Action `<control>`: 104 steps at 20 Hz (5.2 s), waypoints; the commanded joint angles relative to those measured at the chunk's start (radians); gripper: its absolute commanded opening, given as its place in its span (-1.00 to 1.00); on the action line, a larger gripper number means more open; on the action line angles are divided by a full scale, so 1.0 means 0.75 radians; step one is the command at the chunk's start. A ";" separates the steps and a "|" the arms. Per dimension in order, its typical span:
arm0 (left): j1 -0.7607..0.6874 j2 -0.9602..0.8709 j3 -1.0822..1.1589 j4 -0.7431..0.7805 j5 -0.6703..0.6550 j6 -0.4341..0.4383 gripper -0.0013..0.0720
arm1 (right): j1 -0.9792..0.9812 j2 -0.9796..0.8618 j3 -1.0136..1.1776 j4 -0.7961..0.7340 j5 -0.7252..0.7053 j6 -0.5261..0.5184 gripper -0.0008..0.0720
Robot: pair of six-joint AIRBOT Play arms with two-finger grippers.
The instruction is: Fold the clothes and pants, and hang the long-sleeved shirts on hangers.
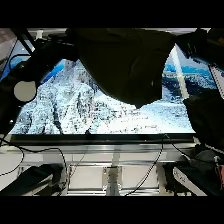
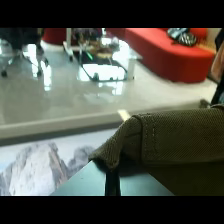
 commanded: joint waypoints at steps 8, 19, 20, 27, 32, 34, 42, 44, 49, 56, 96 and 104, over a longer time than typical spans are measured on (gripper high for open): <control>-0.006 -0.016 0.001 -0.077 0.332 0.001 -0.90 | 0.298 -0.073 0.040 0.096 -0.418 0.011 -0.90; 0.051 -0.348 0.307 -0.076 0.176 -0.083 -0.91 | 0.418 -0.449 0.185 0.211 -0.863 0.010 -0.91; 0.068 -0.412 0.415 -0.072 0.115 -0.083 -0.91 | 0.418 -0.525 0.271 0.211 -0.863 0.010 -0.91; 0.175 -0.738 0.903 -0.073 -0.234 0.027 -0.91 | 0.374 -0.975 0.809 0.365 -0.700 0.011 -0.91; 0.234 -0.770 0.910 -0.077 -0.599 0.105 -0.91 | 0.230 -1.042 0.877 0.328 -0.287 0.011 -0.90; 0.235 -0.780 0.908 -0.077 -0.840 0.165 -0.91 | 0.151 -1.042 0.877 0.228 -0.020 0.051 -0.90; 0.146 -0.727 0.440 -0.075 -1.166 0.172 -0.91 | 0.077 -0.937 0.644 -0.318 0.945 0.159 -0.90; 0.115 -0.656 0.251 -0.063 -1.127 0.170 -0.91 | 0.078 -0.829 0.479 -0.341 0.940 0.109 -0.90; 0.062 -0.429 -0.137 -0.063 -1.091 0.148 -0.91 | 0.078 -0.474 -0.131 -0.453 0.851 0.057 -0.90; -0.093 -0.160 -0.391 -0.066 -1.118 0.043 -0.91 | 0.078 -0.061 -0.877 -0.653 0.851 0.141 -0.90; -0.183 -1.010 0.329 -0.123 0.184 -0.060 -0.91 | 0.078 -0.283 -0.631 -0.808 -0.484 1.103 -0.90; -0.182 -1.138 0.375 -0.123 0.553 -0.060 0.38 | 0.078 -0.310 -0.629 -0.813 -0.888 1.102 0.32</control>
